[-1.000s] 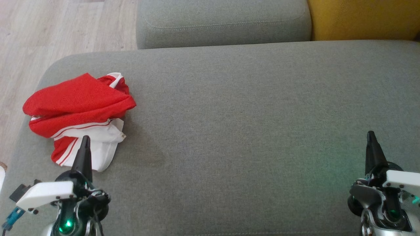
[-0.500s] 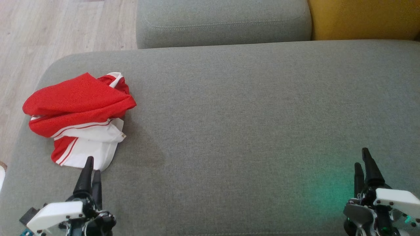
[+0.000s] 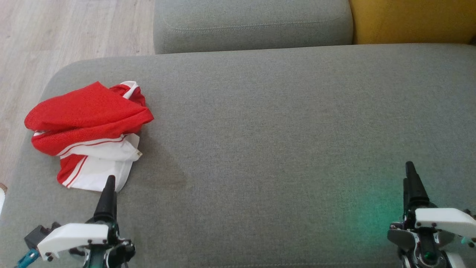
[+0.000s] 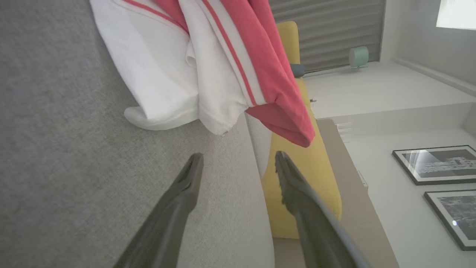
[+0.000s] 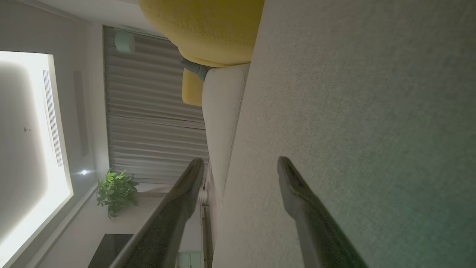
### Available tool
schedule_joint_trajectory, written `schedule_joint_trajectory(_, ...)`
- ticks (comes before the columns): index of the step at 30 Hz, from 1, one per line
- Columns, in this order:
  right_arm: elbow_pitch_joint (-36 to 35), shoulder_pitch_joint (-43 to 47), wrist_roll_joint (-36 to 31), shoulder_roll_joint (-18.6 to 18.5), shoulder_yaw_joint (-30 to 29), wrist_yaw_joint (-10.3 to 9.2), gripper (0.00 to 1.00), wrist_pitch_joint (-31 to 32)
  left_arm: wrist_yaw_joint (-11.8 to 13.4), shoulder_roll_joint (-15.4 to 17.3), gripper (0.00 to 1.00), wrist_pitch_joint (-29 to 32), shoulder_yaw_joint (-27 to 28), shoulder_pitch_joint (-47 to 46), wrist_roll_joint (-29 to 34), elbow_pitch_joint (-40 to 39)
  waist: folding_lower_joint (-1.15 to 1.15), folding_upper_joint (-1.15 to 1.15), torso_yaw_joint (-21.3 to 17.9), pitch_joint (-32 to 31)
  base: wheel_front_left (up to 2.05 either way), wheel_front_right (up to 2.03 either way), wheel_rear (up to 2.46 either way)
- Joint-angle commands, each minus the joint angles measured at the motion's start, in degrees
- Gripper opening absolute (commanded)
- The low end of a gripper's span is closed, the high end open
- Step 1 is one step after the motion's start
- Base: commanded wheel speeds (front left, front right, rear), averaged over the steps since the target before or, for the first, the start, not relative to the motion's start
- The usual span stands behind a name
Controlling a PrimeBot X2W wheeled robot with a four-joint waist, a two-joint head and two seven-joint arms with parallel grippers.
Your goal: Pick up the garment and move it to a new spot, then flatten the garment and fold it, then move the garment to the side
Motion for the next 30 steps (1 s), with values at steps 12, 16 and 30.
schedule_joint_trajectory(12,0.4,-3.7,-9.9,-1.6,2.3,0.13,1.00,-2.6,1.8,0.7,1.00,-2.4,-1.6,-3.7,10.8,-1.5,0.00,0.00,0.0,0.1,0.00,0.00,0.00)
schedule_joint_trajectory(16,0.6,-4.0,-12.0,-1.7,2.8,0.14,1.00,-3.1,2.2,0.7,1.00,-2.9,-1.8,-3.7,13.1,-1.5,0.00,0.00,-0.1,0.2,0.00,0.00,0.00)
schedule_joint_trajectory(30,0.5,-4.5,-22.8,-2.2,4.6,0.19,1.00,-5.5,4.7,0.8,1.00,-5.3,-3.6,-4.0,24.3,-1.9,0.00,0.00,-0.2,0.2,0.00,0.00,0.00)
